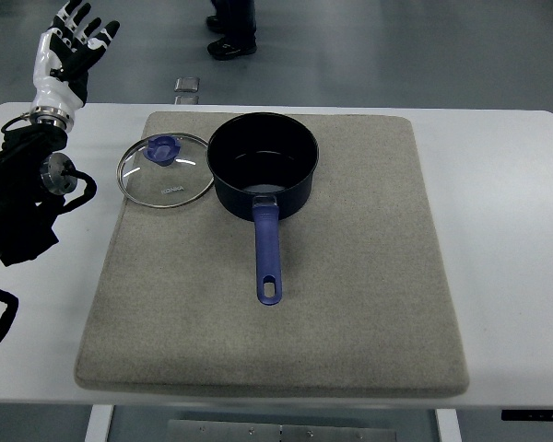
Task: Open pot lid and place left with left hand
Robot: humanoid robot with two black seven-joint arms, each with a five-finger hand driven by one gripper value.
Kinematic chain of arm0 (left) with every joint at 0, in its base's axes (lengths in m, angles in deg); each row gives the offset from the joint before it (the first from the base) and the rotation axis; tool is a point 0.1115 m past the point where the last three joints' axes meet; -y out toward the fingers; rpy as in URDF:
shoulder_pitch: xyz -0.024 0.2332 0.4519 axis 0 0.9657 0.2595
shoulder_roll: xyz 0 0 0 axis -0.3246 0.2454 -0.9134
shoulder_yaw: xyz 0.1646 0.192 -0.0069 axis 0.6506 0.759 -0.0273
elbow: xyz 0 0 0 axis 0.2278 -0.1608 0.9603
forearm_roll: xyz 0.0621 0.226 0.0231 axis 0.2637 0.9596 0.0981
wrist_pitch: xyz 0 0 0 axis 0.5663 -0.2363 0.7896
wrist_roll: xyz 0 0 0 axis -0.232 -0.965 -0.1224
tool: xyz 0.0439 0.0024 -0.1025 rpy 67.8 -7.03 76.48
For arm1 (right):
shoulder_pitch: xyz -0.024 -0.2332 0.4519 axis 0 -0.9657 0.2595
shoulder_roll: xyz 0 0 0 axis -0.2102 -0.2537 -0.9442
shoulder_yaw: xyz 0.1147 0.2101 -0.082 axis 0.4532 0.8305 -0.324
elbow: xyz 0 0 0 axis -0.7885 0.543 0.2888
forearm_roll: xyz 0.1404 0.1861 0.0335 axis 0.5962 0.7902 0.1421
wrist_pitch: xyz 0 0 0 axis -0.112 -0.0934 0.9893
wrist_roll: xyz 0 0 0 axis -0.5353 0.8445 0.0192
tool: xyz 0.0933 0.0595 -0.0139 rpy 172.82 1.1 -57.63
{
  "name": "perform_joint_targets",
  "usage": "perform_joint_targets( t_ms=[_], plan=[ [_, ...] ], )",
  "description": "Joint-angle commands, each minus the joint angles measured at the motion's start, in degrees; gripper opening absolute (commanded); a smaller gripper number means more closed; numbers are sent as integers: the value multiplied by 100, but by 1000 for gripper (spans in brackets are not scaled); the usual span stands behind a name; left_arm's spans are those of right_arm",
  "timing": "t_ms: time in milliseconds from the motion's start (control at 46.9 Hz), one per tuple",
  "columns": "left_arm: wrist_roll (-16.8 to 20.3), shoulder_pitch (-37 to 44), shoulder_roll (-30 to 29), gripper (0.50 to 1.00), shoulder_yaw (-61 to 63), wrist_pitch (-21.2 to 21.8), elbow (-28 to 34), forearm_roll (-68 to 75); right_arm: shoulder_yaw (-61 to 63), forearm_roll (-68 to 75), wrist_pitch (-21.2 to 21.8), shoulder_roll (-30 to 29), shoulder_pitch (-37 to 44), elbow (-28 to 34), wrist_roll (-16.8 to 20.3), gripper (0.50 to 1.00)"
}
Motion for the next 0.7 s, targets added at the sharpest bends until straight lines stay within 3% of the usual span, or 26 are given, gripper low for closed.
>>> perform_joint_targets(
  t_ms=[0, 683],
  plan=[
    [0, 34, 31, 872, -4, 0, -8, 4, 0, 0, 0, 0, 0, -4, 3, 917],
    [0, 95, 260, 885, -13, 53, -70, -5, -52, -26, 61, 0, 0, 207, 3, 917]
  ],
)
